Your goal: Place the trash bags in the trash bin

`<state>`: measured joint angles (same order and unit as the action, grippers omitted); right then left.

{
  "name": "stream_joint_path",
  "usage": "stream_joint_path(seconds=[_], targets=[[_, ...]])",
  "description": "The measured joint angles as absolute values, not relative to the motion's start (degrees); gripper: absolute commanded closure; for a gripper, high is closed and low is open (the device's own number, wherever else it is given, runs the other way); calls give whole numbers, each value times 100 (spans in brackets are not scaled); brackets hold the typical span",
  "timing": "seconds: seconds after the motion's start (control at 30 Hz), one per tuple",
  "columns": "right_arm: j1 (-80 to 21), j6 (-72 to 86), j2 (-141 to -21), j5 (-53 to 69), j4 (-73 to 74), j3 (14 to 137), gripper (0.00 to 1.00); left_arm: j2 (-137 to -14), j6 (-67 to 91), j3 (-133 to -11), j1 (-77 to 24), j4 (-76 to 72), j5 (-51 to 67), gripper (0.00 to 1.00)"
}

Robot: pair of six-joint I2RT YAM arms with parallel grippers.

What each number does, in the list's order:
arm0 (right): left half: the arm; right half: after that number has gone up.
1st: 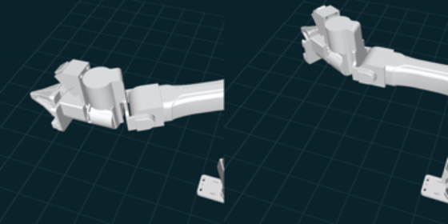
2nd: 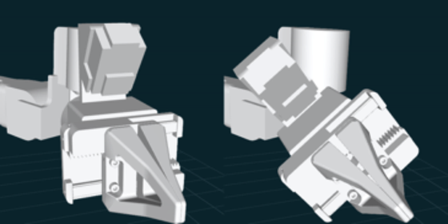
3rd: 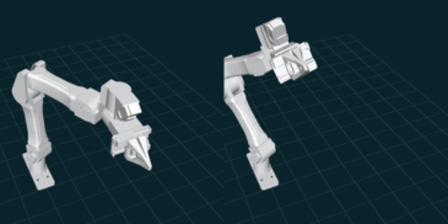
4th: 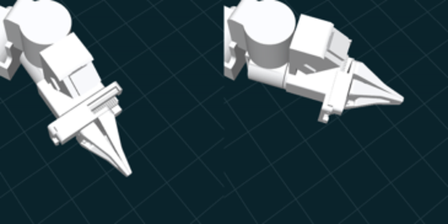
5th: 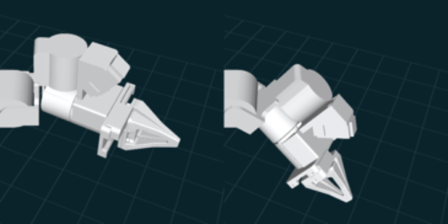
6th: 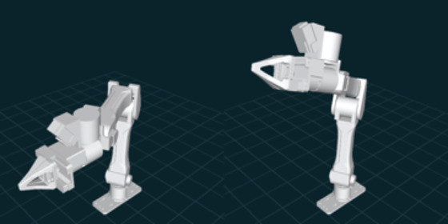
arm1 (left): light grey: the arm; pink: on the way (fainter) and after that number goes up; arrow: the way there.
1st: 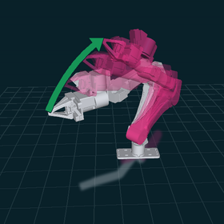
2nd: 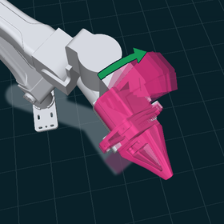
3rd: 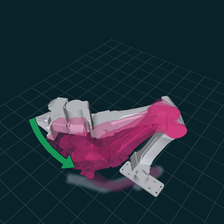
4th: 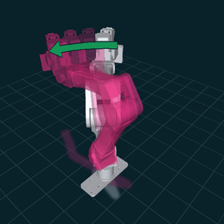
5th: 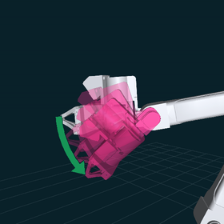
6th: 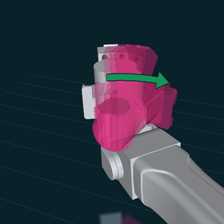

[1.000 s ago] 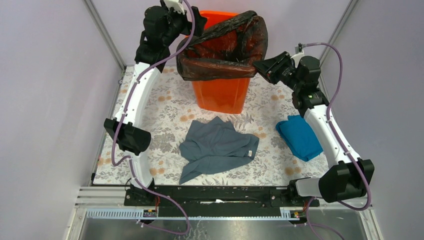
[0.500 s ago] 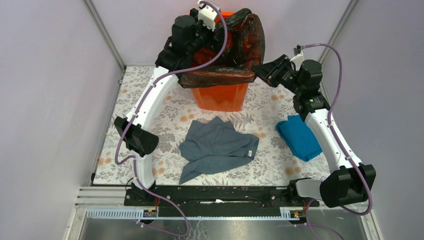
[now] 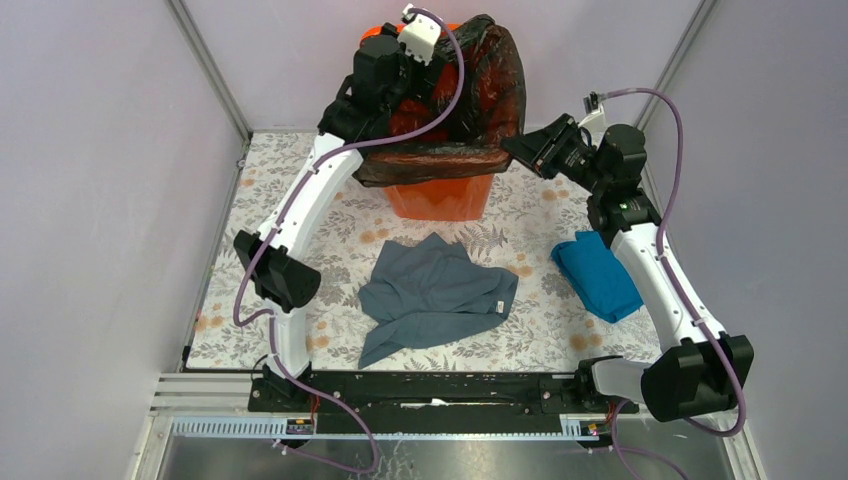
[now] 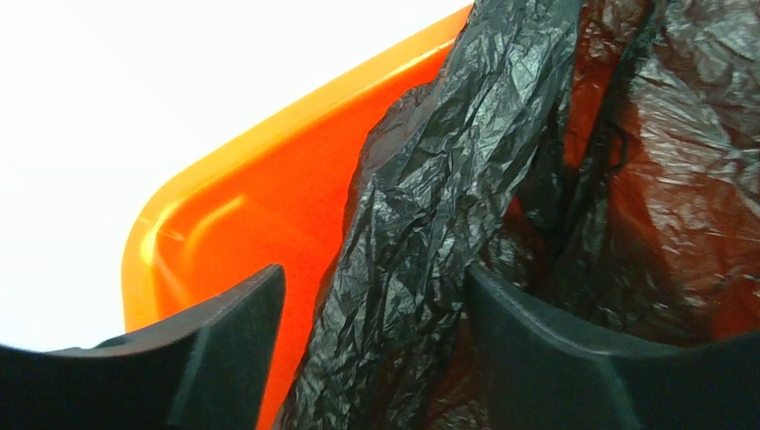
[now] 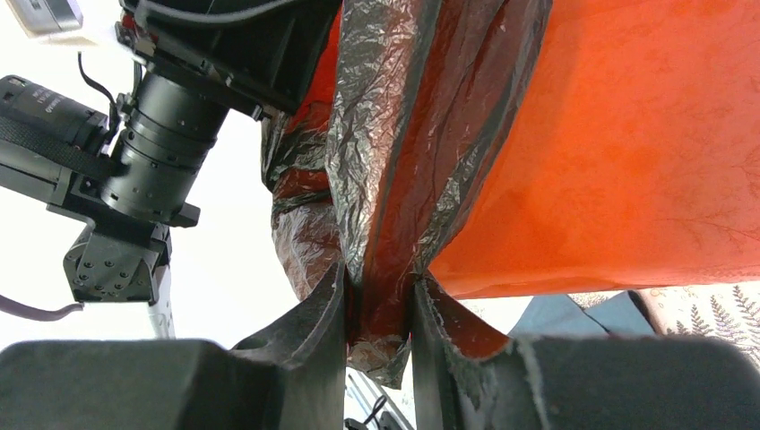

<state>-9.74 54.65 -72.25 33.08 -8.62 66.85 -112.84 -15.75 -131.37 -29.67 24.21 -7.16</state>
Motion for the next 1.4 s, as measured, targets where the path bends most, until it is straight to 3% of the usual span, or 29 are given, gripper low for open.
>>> stream_joint_path(seconds=[0.1,0.33,0.6,0.9,1.03,1.33,1.4], targets=[[-974,5378,-7164,3369,-873,6624,100,-11288,-1610,-13137,-3030,2303,-1066,61],[-974,5113,-6912,3395,-790,6429,100,-11288,-1461,-13137,-2987,1879,-1527,71],[-974,4956,-6718,3518,-617,6313,100,-11338,-1267,-13332,-2532,1481,-1369,70],[-974,4775,-6667,3570,-473,6329,100,-11542,-305,-13603,-1507,834,-412,67],[-976,4713,-6667,3588,-395,6361,100,-11732,10,-13622,-1363,602,-132,54],[-974,4694,-6670,3607,-322,6390,100,-12075,617,-13622,-1081,388,405,50],[-974,4692,-6670,3607,-322,6390,100,-12114,794,-13609,-921,309,563,45]])
